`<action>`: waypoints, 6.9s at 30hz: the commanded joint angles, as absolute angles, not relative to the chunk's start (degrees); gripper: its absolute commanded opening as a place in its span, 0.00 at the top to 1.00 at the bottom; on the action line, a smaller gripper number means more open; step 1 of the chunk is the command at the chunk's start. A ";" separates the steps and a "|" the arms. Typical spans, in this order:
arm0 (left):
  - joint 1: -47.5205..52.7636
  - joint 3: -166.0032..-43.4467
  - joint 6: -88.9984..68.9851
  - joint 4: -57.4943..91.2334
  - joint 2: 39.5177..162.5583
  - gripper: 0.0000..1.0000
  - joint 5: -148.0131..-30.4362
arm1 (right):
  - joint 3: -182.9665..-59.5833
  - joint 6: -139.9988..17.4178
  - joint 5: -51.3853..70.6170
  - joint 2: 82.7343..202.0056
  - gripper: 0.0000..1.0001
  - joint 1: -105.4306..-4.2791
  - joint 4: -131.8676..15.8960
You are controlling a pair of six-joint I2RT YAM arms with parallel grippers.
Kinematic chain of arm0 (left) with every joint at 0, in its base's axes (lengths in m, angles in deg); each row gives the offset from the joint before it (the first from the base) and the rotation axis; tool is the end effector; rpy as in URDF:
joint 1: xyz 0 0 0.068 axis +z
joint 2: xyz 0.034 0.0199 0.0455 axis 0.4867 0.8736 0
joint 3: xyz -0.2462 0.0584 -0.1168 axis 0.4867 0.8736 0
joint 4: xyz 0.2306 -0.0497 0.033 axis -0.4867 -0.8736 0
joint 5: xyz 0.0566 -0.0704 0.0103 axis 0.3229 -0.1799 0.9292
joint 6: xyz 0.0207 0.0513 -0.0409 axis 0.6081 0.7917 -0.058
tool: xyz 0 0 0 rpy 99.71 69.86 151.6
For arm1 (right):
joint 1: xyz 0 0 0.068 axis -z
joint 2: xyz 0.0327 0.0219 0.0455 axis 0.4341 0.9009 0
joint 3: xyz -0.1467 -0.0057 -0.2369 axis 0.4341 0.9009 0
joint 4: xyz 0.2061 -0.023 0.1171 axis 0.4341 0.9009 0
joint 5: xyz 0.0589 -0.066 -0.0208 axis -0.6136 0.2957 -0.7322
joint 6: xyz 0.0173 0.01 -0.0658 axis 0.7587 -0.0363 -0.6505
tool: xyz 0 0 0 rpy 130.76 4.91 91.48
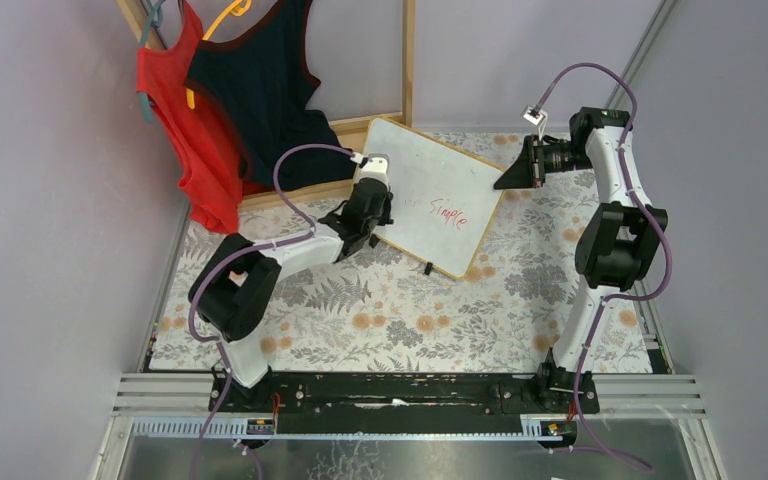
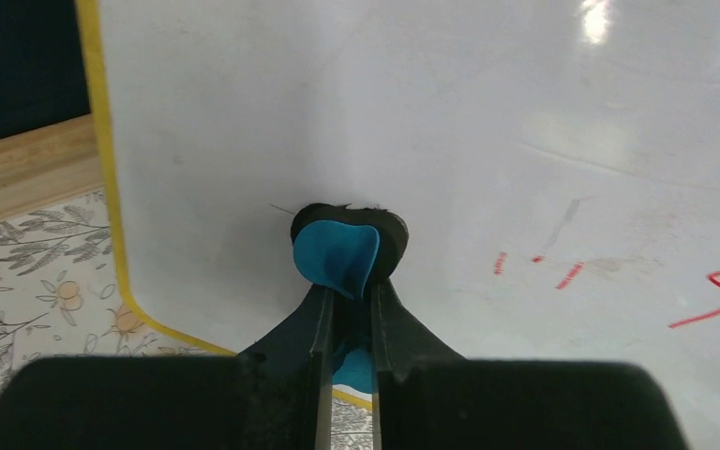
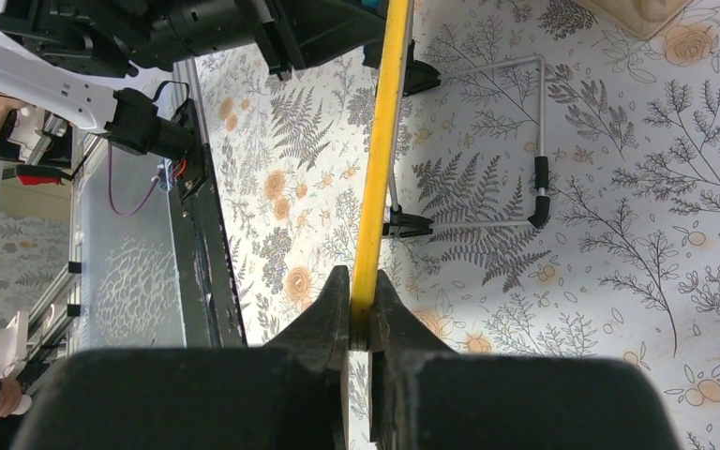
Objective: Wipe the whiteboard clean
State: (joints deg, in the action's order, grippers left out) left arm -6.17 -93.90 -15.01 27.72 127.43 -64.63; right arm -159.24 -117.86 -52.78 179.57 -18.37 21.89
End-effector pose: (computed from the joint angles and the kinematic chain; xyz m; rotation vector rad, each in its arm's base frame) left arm 0.3310 -0.2152 0.2219 0.1558 2.0352 -0.2772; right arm 0.3833 0.0031 0.3006 -0.8436 1.9972 1.2898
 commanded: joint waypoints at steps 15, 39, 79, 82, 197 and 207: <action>-18.33 -101.21 -18.36 29.65 132.03 1.00 -67.17 | -160.36 -120.77 -51.22 180.80 1.00 -20.89 25.23; -7.53 -98.72 -12.36 25.30 128.65 1.00 -64.19 | -160.13 -120.78 -50.51 180.81 1.00 -21.51 25.18; -22.07 -109.90 -12.89 22.07 134.44 1.00 -62.03 | -159.47 -121.07 -50.17 180.23 1.00 -21.60 25.18; -19.34 -108.40 -12.77 22.15 132.94 1.00 -62.30 | -159.34 -121.12 -50.16 180.18 1.00 -21.60 25.18; -26.22 -114.70 -14.72 19.11 137.85 1.00 -66.37 | -159.00 -121.23 -49.80 180.63 1.00 -21.77 25.22; -24.72 -110.88 -11.70 18.30 135.11 1.00 -60.69 | -158.92 -121.36 -49.80 180.88 1.00 -21.77 25.19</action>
